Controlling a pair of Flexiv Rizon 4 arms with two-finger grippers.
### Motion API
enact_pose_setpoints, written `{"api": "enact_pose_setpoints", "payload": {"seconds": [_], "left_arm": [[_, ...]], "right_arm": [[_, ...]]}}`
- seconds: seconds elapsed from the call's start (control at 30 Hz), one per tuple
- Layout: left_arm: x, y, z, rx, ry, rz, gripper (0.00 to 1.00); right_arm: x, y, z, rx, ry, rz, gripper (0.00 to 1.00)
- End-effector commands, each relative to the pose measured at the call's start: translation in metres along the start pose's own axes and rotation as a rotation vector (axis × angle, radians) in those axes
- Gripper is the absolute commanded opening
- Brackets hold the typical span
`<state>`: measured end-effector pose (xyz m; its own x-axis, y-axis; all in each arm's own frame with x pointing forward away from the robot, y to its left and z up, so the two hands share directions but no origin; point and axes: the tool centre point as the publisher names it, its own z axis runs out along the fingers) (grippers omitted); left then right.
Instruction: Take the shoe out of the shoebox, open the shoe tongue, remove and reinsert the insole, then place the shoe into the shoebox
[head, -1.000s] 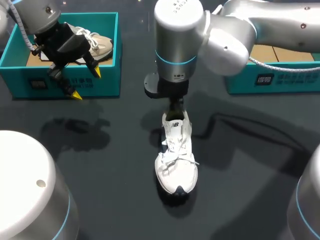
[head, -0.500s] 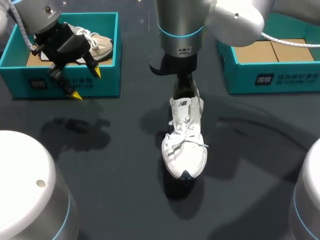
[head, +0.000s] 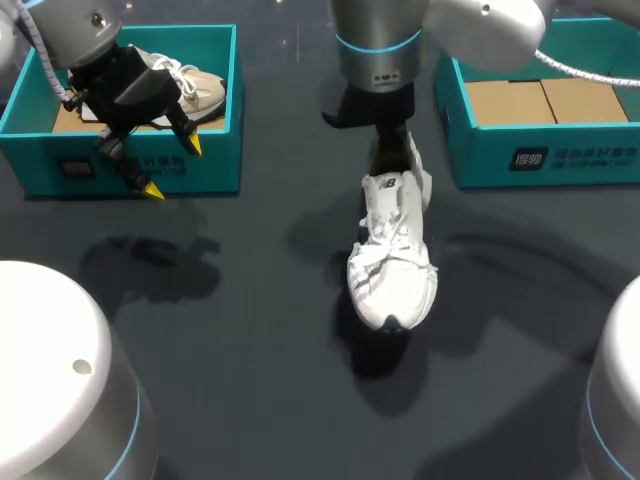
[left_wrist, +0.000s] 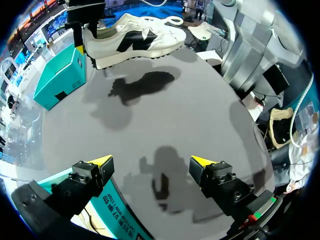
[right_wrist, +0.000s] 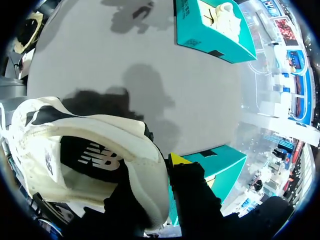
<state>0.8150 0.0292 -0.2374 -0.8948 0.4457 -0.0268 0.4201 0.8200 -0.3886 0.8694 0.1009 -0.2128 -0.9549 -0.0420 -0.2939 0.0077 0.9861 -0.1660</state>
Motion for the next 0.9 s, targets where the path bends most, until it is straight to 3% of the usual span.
{"api": "enact_pose_setpoints", "payload": {"seconds": [0.03, 0.17, 0.2, 0.73, 0.9], "left_arm": [[0.000, 0.000, 0.000, -0.002, 0.001, 0.000, 1.00], [0.000, 0.000, 0.000, -0.002, 0.001, 0.000, 1.00], [0.000, 0.000, 0.000, -0.002, 0.001, 0.000, 1.00], [0.000, 0.000, 0.000, -0.002, 0.001, 0.000, 1.00], [0.000, 0.000, 0.000, -0.002, 0.001, 0.000, 1.00]], "right_arm": [[-0.042, -0.050, -0.031, 0.030, -0.004, -0.027, 0.00], [-0.093, -0.095, -0.034, 0.074, -0.033, -0.070, 0.00], [-0.104, -0.107, -0.033, 0.028, -0.064, -0.068, 0.00], [-0.104, -0.107, -0.033, 0.028, -0.064, -0.068, 0.00], [-0.140, -0.157, -0.035, 0.073, -0.062, -0.124, 0.00]]}}
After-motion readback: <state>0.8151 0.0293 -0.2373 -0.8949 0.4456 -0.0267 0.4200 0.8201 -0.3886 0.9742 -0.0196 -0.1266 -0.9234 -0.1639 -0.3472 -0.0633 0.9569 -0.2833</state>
